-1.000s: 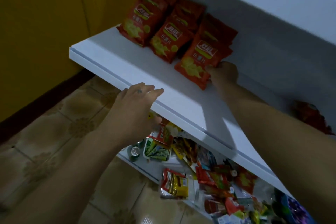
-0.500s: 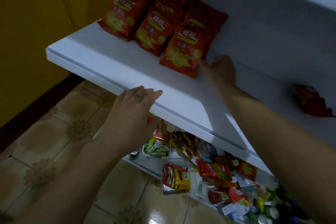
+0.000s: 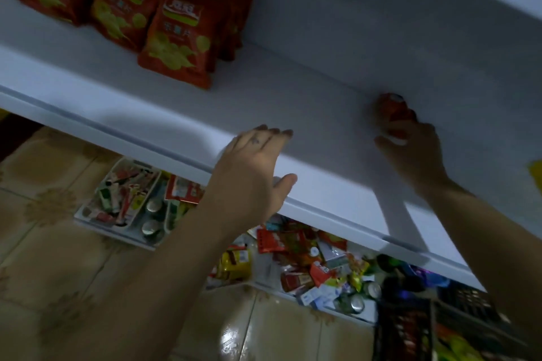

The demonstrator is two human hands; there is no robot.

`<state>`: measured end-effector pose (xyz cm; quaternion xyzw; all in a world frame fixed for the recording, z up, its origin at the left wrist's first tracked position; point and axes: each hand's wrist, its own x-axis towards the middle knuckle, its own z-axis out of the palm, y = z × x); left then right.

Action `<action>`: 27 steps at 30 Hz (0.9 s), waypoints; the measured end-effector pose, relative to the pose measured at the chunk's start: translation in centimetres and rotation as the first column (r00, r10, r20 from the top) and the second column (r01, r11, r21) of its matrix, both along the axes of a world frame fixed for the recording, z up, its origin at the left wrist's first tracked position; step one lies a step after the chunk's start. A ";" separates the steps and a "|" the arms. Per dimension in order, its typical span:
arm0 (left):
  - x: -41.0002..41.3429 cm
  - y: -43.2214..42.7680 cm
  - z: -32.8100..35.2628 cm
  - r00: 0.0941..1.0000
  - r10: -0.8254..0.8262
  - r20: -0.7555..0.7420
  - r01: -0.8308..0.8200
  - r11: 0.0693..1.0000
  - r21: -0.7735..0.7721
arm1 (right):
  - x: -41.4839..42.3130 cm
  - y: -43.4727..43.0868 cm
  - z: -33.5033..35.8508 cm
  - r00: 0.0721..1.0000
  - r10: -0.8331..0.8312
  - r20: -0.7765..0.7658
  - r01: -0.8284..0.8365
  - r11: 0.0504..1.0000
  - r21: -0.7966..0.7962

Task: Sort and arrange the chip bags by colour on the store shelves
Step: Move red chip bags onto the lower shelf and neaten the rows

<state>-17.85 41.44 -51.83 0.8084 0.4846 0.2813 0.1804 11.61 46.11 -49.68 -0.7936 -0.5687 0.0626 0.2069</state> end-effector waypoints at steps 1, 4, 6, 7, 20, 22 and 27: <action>1.2 -0.4 -0.3 1.000 -0.001 -0.005 0.001 1.000 -0.008 | 1.6 -0.2 -0.2 0.999 0.008 0.042 -0.007 1.000 -0.020; 4.3 -1.4 -0.3 1.000 -0.022 -0.021 0.021 0.998 -0.059 | 4.7 -0.6 -0.8 0.985 0.014 0.172 -0.009 1.000 -0.026; 5.9 -2.0 -0.3 1.000 -0.018 -0.026 0.015 0.994 -0.106 | 5.2 -0.7 -0.4 0.967 0.007 0.254 -0.026 0.997 0.070; 6.4 -2.3 -0.4 0.999 -0.010 -0.037 0.006 0.994 -0.109 | 5.2 -0.6 -0.1 0.959 0.006 0.282 -0.044 0.991 0.130; 10.0 -5.9 -0.2 0.995 0.078 0.068 -0.065 0.982 -0.178 | 8.1 1.6 -1.6 0.994 -0.042 -0.099 0.042 0.999 -0.001; 10.4 -6.7 -0.4 0.995 0.084 0.056 -0.071 0.977 -0.199 | 7.7 -0.3 -1.1 0.992 0.031 -0.124 -0.028 0.999 0.025; 10.9 -8.5 0.9 0.947 0.223 0.230 -0.112 0.902 -0.416 | 4.1 -10.4 2.4 0.689 0.204 -0.696 -0.188 0.977 0.100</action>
